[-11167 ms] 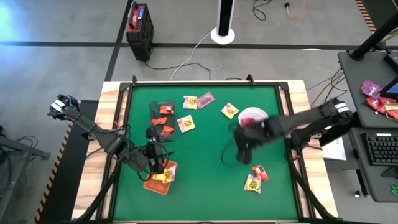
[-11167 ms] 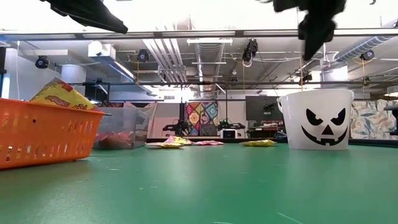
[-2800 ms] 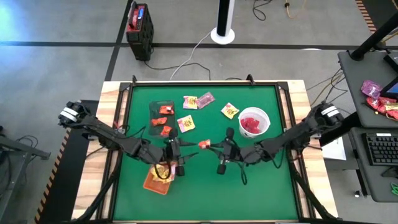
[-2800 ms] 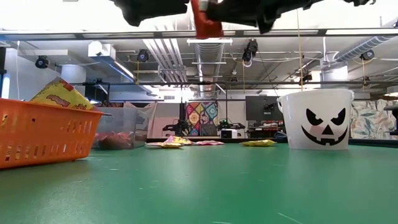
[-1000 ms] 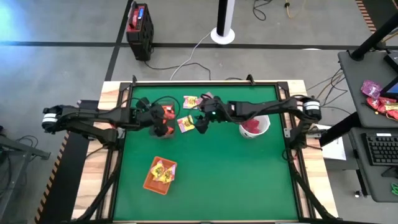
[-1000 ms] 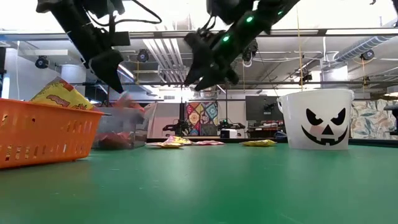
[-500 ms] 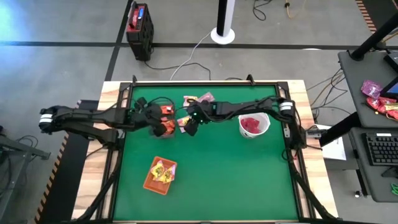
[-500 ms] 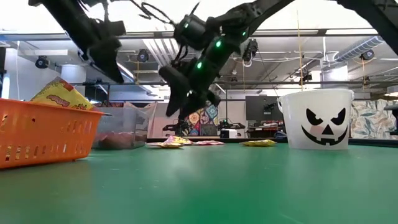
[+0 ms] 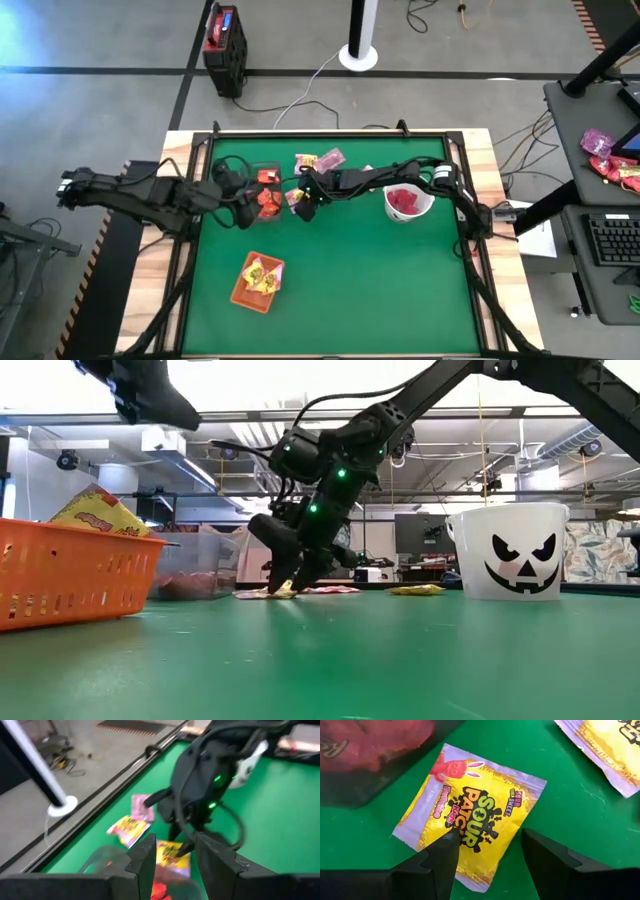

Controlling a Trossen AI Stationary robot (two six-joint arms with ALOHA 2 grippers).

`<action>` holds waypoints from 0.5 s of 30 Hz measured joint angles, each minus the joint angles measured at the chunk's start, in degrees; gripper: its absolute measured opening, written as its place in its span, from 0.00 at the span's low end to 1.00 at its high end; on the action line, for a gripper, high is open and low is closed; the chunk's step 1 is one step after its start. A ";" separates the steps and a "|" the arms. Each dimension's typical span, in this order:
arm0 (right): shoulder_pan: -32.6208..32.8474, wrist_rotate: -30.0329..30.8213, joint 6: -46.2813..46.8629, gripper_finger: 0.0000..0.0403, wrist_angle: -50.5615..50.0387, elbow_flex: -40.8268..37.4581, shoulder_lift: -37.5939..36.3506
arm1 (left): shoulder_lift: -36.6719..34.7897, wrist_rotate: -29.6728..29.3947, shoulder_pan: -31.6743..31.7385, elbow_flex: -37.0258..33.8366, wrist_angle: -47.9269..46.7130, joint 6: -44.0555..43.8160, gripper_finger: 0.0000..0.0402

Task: Sort candy by brand, put in halloween buckets
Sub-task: Put the yellow candy into the orange bin

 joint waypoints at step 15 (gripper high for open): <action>0.08 -0.27 -1.08 0.05 -1.17 -0.05 -0.09 | 1.89 -1.09 -1.74 0.00 1.62 0.44 0.30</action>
